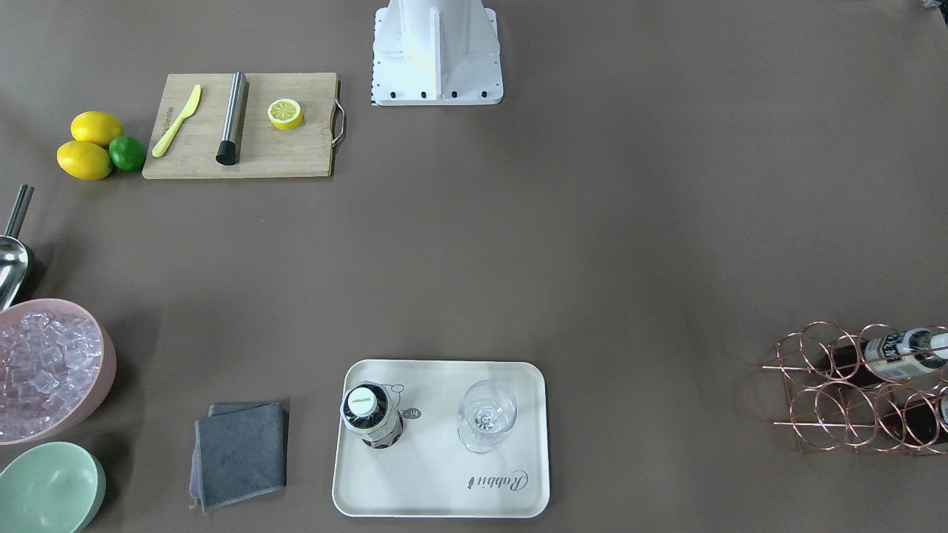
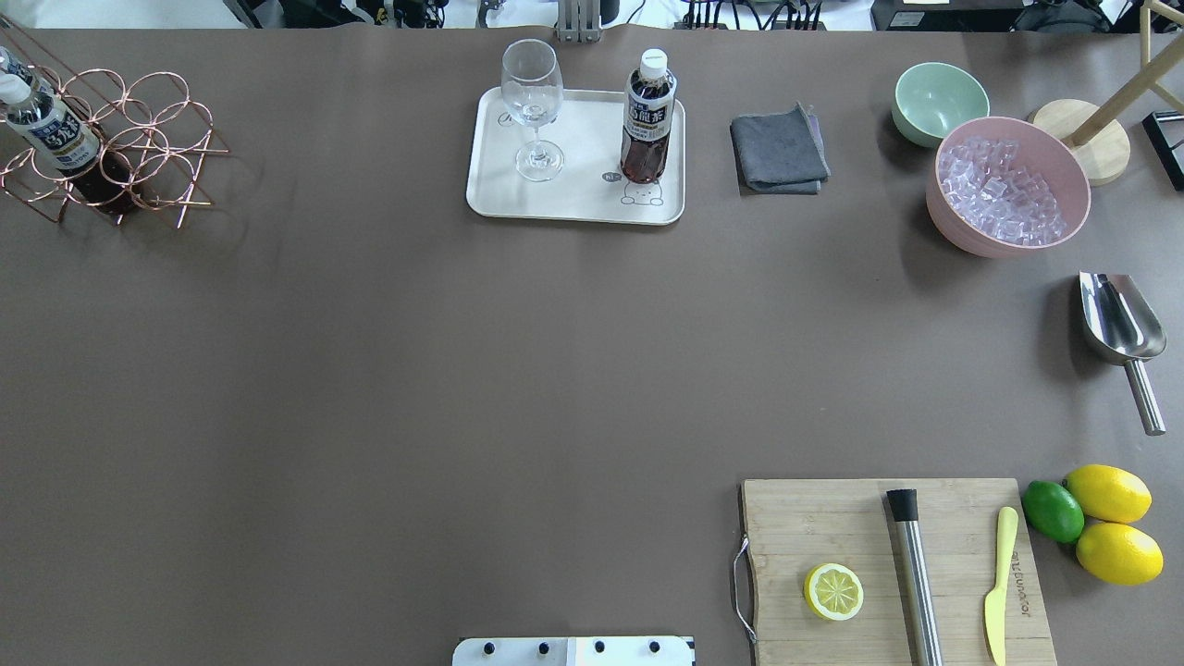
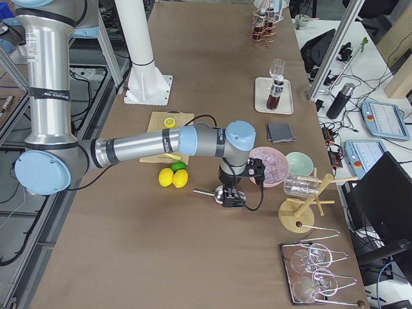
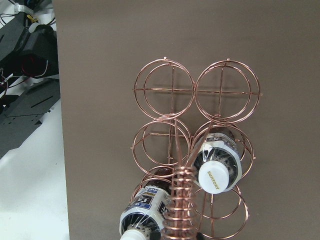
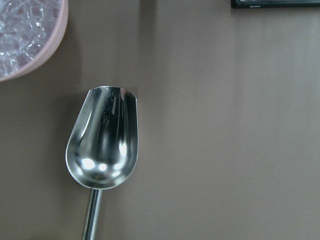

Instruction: Take tea from basket to plate

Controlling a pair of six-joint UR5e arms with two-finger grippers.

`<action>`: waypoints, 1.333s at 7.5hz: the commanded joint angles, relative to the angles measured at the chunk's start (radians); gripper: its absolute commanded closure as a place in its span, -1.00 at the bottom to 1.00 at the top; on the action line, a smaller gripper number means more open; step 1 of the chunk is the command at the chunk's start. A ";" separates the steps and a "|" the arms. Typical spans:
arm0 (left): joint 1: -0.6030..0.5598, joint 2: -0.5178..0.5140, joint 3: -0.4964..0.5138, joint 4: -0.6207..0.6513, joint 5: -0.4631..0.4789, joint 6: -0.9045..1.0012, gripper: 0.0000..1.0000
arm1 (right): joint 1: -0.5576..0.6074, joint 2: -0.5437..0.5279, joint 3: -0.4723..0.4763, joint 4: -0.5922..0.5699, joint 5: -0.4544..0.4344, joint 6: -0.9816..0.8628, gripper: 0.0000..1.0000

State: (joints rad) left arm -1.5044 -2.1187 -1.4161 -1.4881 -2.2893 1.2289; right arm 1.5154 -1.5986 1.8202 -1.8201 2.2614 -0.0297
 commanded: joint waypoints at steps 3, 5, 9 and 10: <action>-0.131 0.182 -0.119 0.020 -0.114 -0.468 -0.96 | 0.045 -0.054 -0.084 0.069 0.065 -0.101 -1.00; -0.146 0.304 -0.119 0.022 -0.114 -0.689 -0.96 | 0.045 -0.043 -0.131 0.122 0.070 -0.101 -1.00; -0.126 0.402 -0.136 0.140 -0.127 -1.107 -0.96 | 0.043 -0.057 -0.157 0.127 0.072 -0.101 -1.00; -0.103 0.457 -0.186 0.128 -0.128 -1.153 -0.96 | 0.043 -0.057 -0.156 0.127 0.072 -0.101 -1.00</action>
State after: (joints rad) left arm -1.6342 -1.7320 -1.5509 -1.3602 -2.4129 0.2072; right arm 1.5586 -1.6526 1.6724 -1.6940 2.3321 -0.1296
